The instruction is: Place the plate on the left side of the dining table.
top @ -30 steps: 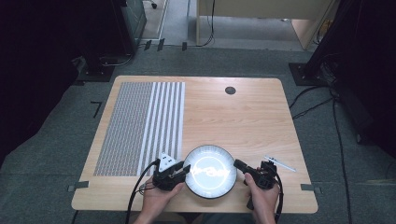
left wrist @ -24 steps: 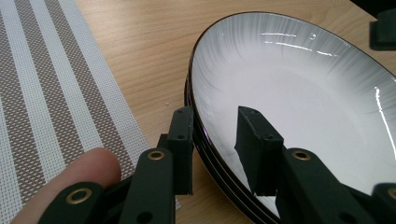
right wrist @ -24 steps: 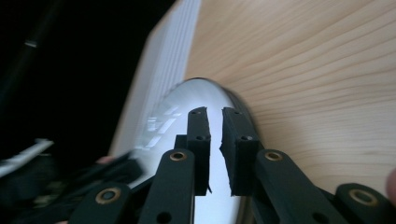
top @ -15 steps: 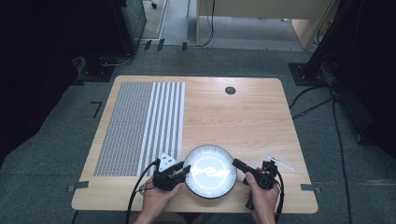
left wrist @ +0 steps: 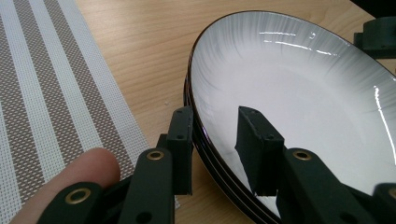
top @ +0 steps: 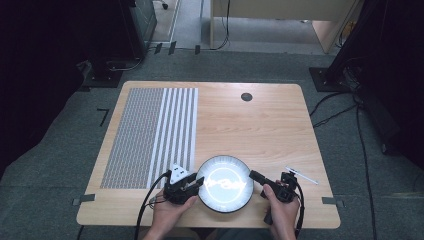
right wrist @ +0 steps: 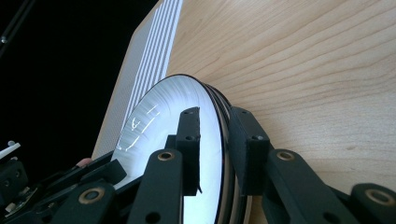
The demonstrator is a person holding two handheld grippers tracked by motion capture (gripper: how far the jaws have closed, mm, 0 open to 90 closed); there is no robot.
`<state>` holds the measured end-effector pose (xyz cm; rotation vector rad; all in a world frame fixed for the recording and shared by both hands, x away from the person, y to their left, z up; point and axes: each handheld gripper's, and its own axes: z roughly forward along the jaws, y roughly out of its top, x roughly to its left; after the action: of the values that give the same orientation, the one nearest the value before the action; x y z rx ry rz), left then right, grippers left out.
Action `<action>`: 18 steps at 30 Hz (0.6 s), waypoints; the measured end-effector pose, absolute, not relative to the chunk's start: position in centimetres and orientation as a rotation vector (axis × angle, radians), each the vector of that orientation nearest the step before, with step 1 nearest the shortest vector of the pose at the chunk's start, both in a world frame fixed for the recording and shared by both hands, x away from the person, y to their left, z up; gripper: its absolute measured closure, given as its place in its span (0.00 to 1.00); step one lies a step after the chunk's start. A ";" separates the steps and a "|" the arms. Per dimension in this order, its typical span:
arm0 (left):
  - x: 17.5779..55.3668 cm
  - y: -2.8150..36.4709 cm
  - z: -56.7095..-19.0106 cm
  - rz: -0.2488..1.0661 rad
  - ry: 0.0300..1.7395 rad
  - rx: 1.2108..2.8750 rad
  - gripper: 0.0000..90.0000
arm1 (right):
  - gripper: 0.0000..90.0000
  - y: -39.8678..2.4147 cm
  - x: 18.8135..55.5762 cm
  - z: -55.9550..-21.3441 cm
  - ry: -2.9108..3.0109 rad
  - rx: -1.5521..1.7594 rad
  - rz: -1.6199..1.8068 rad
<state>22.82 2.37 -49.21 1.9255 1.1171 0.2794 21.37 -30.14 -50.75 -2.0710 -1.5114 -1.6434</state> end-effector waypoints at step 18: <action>22.6 2.1 -49.3 0.318 1.130 1.922 0.79 | 0.89 -29.4 21.4 -49.7 -1.727 -2.045 -1.558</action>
<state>22.60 2.11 -49.34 1.9220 1.1301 0.3183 21.35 -29.40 -49.71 -2.0447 -1.7273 -1.5581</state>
